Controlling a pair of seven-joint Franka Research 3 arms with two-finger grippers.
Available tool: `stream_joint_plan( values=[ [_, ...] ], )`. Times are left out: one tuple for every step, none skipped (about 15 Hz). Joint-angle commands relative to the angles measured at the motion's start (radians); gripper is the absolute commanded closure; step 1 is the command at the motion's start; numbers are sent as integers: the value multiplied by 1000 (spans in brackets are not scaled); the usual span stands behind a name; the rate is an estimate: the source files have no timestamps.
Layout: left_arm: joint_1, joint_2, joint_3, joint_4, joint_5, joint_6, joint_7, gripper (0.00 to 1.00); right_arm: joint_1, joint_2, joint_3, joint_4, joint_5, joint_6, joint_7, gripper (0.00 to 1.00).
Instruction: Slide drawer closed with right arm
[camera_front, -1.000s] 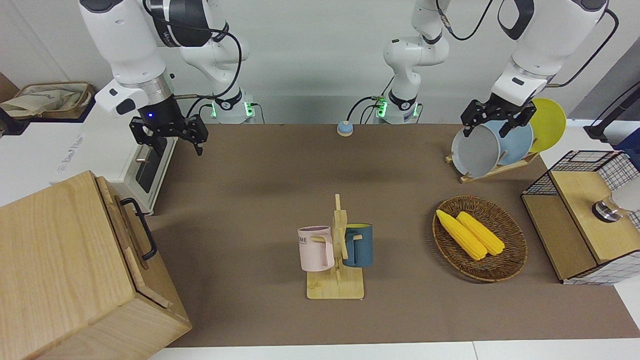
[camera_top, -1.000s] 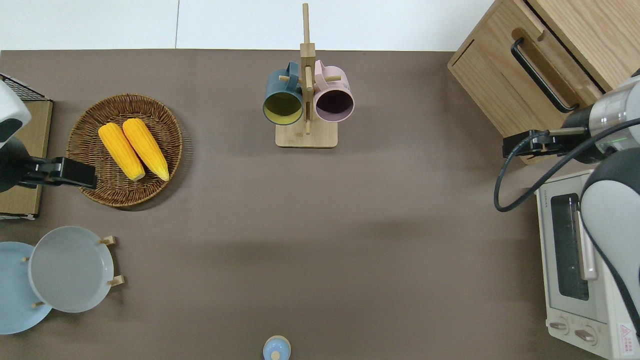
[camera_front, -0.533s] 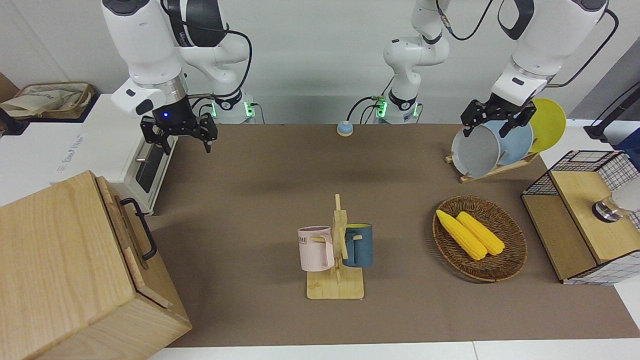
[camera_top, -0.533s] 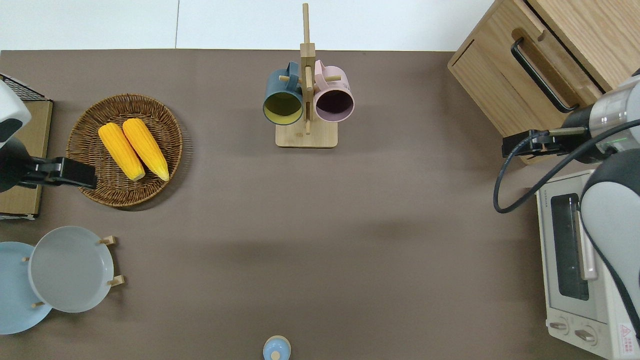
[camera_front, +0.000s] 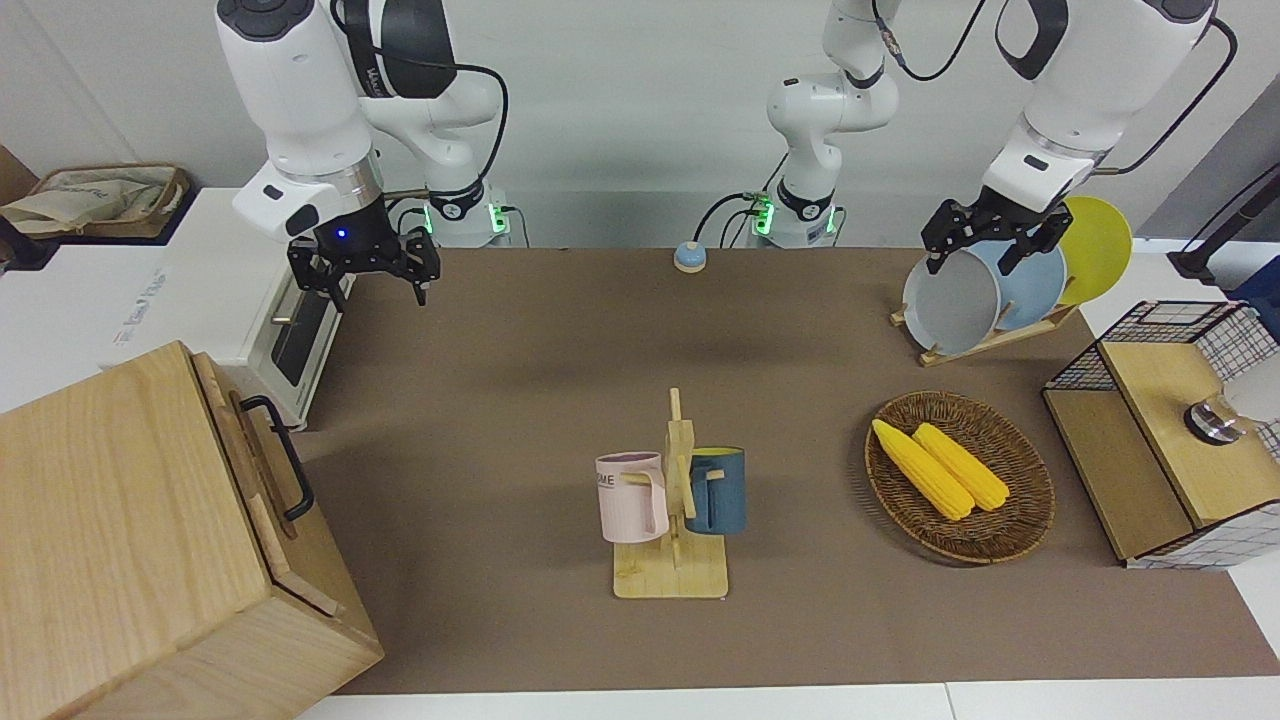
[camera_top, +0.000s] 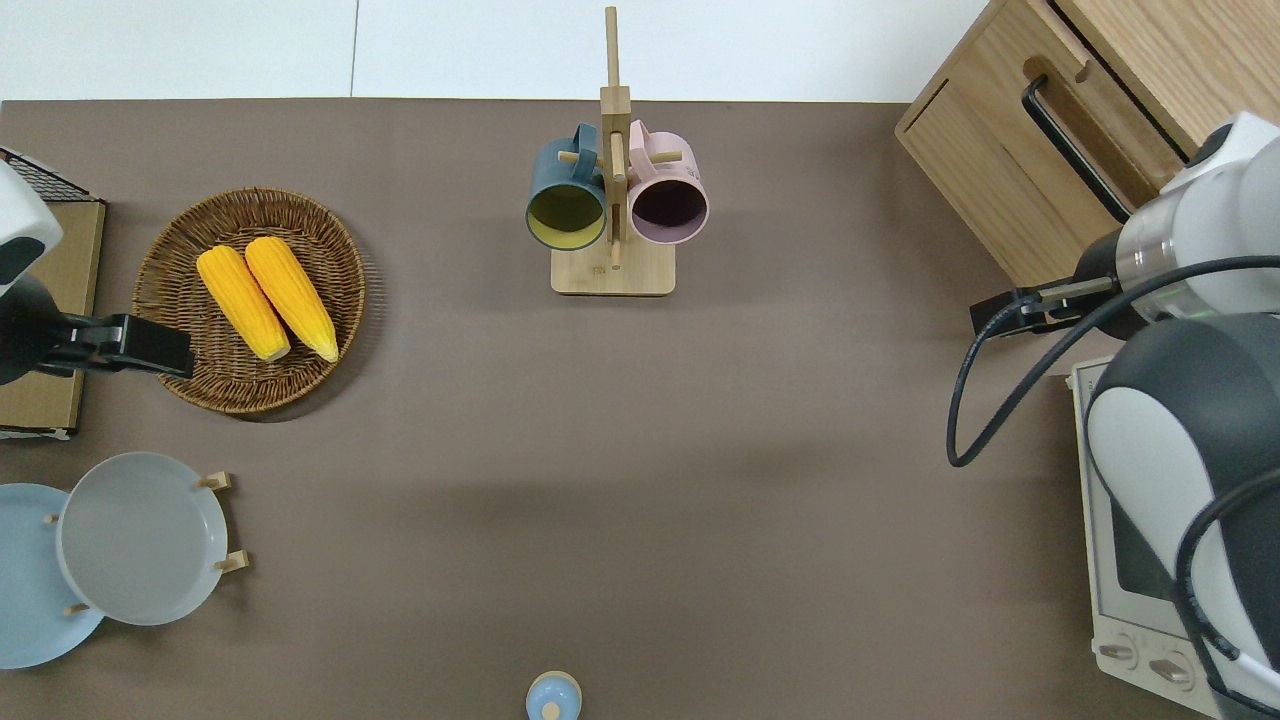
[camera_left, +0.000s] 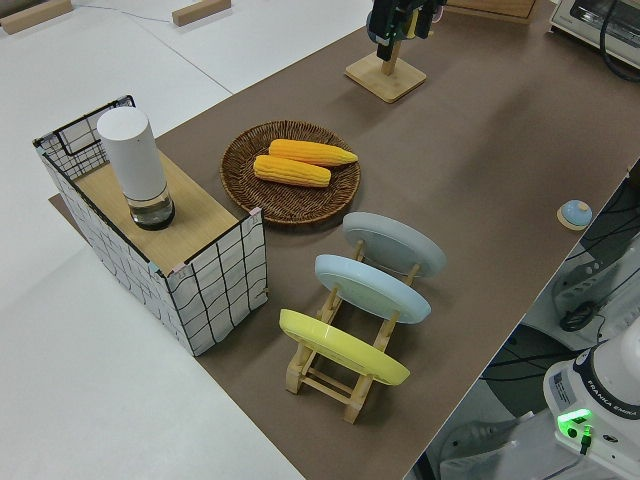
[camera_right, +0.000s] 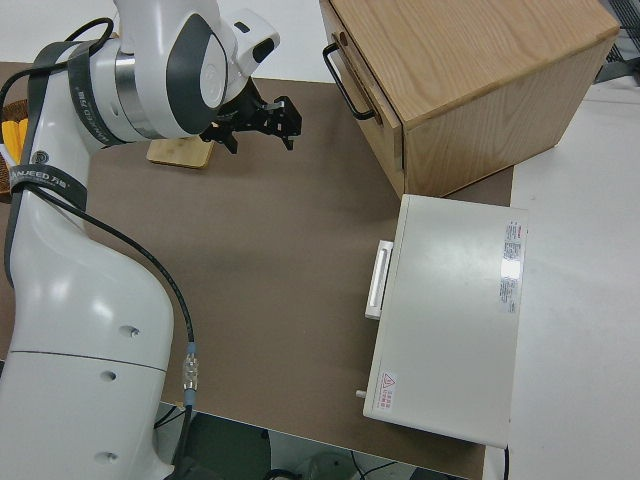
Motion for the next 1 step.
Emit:
stream_joint_plan(
  values=[
    [-7,-4,0,10,18,-18,-10,7,-17,19,2,41,20,-36,-25,11]
  ],
)
